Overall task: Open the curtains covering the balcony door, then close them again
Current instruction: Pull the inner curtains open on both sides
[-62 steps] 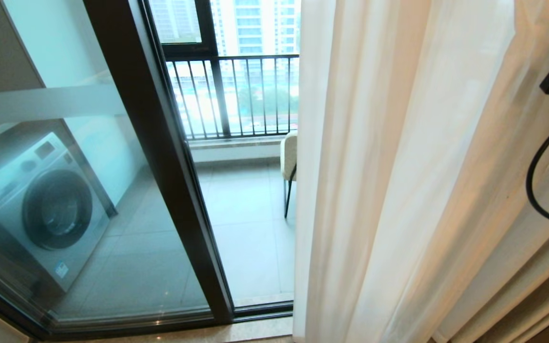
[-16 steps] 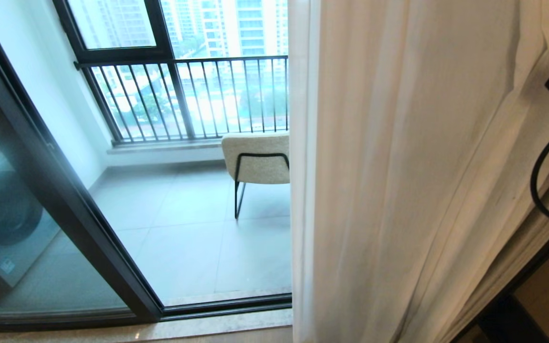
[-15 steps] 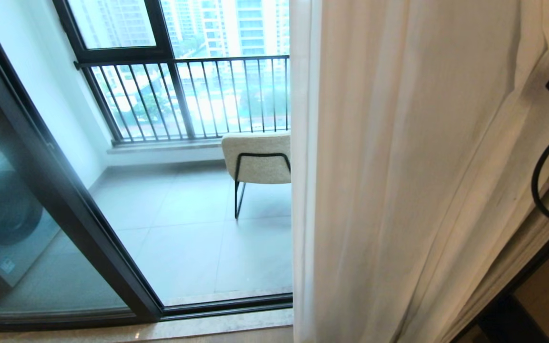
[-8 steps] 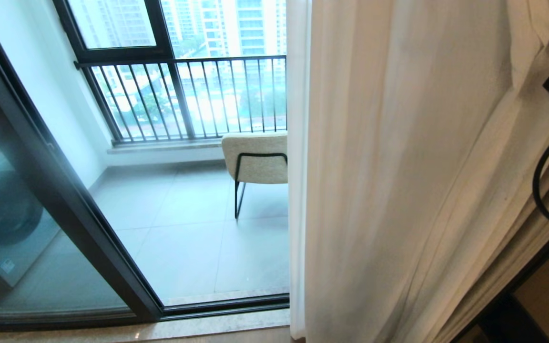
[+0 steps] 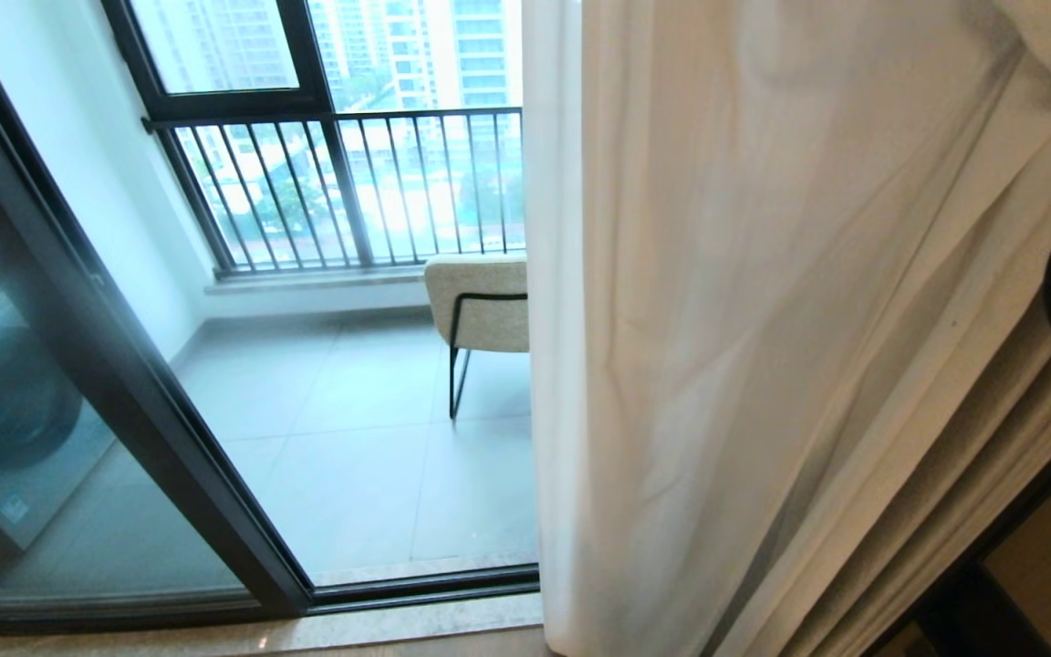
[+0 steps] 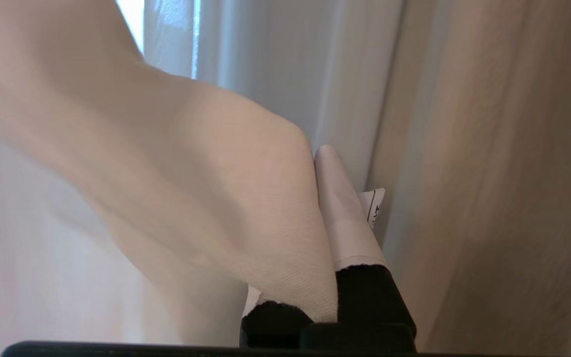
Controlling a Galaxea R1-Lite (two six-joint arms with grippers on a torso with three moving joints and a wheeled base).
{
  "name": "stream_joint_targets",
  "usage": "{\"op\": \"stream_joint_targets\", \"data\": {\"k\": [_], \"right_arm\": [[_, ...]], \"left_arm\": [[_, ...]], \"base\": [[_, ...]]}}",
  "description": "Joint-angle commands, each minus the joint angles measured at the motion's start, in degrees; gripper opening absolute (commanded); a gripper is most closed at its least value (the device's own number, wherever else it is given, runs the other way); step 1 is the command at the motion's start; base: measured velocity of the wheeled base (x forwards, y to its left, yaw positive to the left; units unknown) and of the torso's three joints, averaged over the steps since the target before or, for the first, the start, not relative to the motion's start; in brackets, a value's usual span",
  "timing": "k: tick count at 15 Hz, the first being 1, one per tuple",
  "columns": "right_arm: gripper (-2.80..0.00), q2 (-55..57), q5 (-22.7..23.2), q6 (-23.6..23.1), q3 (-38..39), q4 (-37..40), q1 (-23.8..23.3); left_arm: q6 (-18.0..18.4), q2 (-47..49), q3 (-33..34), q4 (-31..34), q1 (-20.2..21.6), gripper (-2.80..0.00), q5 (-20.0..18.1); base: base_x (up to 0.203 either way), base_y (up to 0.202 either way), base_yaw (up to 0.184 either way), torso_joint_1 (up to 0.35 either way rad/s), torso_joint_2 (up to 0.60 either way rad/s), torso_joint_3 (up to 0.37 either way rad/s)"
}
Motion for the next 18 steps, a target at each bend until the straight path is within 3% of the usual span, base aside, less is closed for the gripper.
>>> {"op": "stream_joint_targets", "data": {"k": [1,6,15,18], "right_arm": [[-2.8,1.9,0.1,0.1,-5.3,1.1,-3.0],[-2.8,6.1,0.7,4.4,-14.6,6.5,-16.1],[-2.8,15.3,8.0,8.6,-22.9,7.6,-45.1],[-2.8,19.0,8.6,8.7,-27.0,7.6,-49.8]], "left_arm": [[0.0,0.1,0.0,0.0,0.0,-2.8,0.0],[-0.1,0.1,0.0,0.0,0.0,-2.8,0.0],[0.0,0.0,0.0,0.0,0.0,-2.8,0.0],[0.0,0.1,0.0,0.0,0.0,-2.8,0.0]], "base": [[0.0,0.0,0.0,0.0,0.0,0.0],[0.0,0.0,0.0,0.0,0.0,0.0],[0.0,0.0,0.0,0.0,0.0,0.0],[0.0,0.0,0.0,0.0,0.0,0.0]]}}
